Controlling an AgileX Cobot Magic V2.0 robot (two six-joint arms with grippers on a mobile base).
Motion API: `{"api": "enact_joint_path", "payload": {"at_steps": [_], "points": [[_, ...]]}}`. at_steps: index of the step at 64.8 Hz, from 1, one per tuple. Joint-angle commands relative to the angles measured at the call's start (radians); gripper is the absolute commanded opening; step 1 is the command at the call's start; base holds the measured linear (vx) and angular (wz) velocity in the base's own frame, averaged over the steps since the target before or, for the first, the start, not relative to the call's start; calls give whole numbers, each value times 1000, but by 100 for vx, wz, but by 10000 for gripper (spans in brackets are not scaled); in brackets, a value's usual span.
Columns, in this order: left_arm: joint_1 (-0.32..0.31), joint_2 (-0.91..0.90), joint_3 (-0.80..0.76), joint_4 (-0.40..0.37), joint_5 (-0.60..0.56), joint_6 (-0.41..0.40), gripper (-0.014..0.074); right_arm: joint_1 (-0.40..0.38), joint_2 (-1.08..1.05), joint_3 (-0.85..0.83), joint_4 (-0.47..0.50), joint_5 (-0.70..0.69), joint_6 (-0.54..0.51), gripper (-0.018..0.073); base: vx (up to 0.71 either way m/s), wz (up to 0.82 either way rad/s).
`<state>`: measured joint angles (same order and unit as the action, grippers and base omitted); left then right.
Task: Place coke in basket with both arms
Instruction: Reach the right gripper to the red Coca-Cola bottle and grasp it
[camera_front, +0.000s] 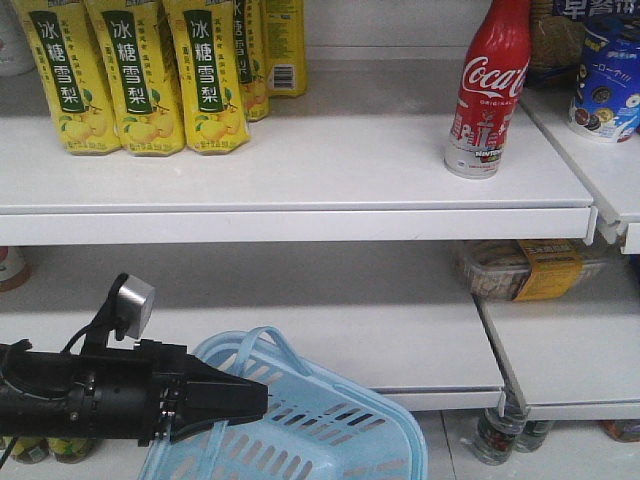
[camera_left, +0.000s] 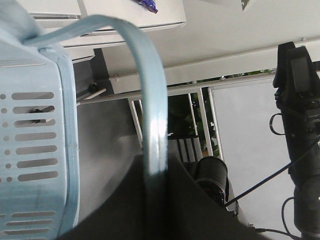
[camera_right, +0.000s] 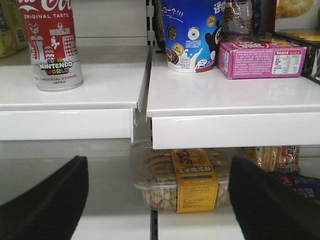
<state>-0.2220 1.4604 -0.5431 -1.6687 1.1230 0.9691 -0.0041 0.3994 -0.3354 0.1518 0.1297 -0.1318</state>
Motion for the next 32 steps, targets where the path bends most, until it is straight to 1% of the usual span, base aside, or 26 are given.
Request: {"api": "enact_joint_path", "payload": {"at_steps": [1,7,13,22,28,32], "points": [[-7,-35,-25,-115,82,5,-6,-4,11,-40,49,-75,-9,573,0,0],[-7,-35,-25,-115,82,5,-6,-3,11,-70,113,-57,-14,570,0,0],[-7,-35,-25,-115,82,5,-6,-3,15,-114,127,-52,-48,570,0,0],[-7,-35,-25,-115,82,5,-6,-3,67,-227,135,4,-151,570,0,0],[-7,-35,-25,-115,82,5,-6,-3,125,-313,175,51,-200,570,0,0],[-7,-35,-25,-115,82,5,-6,-3,167,-366,223,72,-242,570,0,0]]}}
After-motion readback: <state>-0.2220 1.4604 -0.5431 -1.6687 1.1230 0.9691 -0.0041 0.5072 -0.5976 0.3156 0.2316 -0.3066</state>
